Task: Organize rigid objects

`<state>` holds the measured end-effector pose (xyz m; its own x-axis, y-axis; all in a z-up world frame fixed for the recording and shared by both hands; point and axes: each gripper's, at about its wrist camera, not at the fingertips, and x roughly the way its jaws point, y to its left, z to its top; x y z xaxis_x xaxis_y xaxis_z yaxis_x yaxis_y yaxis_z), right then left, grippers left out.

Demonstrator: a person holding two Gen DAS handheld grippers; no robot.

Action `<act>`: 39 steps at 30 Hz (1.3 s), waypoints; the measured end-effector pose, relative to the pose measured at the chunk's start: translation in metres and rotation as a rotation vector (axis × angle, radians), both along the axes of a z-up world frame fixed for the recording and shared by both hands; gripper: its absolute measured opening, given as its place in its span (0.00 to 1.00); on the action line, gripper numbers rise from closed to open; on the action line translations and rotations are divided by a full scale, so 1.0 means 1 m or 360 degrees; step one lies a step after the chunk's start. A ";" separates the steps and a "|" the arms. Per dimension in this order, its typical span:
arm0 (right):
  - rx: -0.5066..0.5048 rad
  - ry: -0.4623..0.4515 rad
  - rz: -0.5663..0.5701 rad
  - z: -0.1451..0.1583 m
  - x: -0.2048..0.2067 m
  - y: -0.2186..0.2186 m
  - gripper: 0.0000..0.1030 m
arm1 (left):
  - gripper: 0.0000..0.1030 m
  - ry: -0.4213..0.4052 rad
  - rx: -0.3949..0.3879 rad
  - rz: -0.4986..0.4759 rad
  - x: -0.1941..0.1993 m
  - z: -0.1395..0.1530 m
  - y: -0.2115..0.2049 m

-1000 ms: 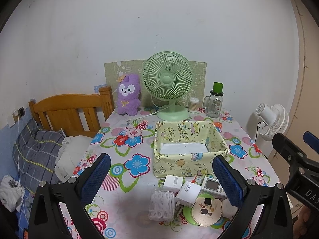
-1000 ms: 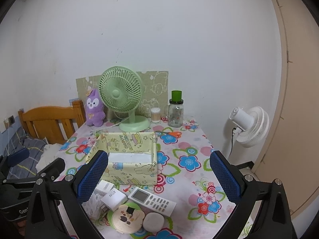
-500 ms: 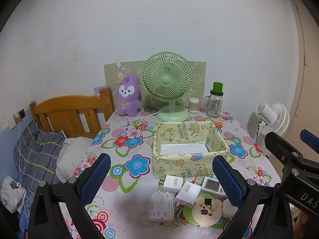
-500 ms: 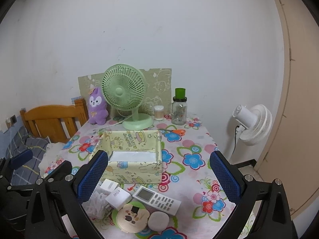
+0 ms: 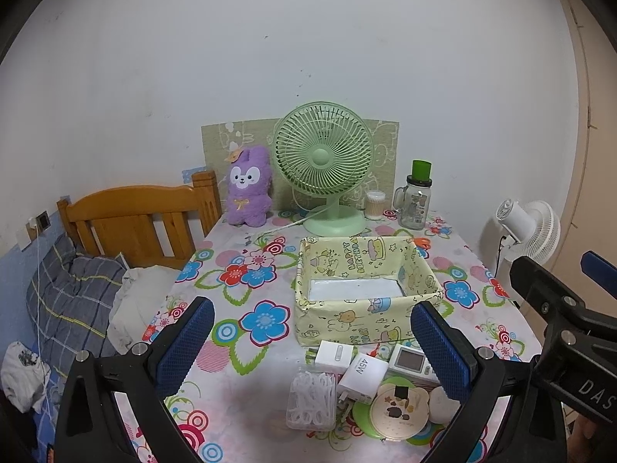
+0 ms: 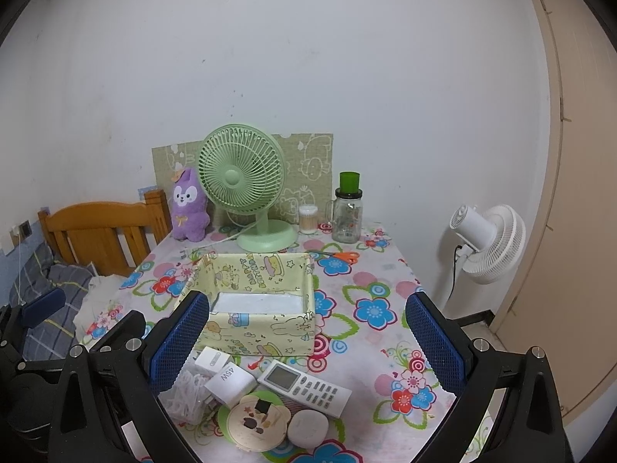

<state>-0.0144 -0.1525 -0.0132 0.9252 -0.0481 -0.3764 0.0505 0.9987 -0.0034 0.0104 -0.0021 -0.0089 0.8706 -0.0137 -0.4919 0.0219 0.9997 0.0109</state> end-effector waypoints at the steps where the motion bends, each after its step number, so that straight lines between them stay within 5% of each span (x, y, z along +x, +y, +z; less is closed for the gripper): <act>1: -0.0001 -0.0003 0.0001 0.000 0.000 0.000 1.00 | 1.00 0.0000 -0.0001 0.0001 0.000 0.000 0.000; 21: -0.0014 0.0032 0.0034 -0.003 0.014 -0.004 1.00 | 1.00 0.0039 -0.0015 -0.0017 0.010 -0.011 -0.006; 39: -0.0025 0.0273 0.0164 -0.072 0.070 -0.006 0.99 | 1.00 0.0326 0.0003 -0.0028 0.051 -0.087 -0.005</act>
<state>0.0558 -0.1584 -0.0850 0.8479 0.0363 -0.5290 -0.0545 0.9983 -0.0189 0.0614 -0.0072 -0.0956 0.7518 -0.0266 -0.6589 0.0410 0.9991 0.0065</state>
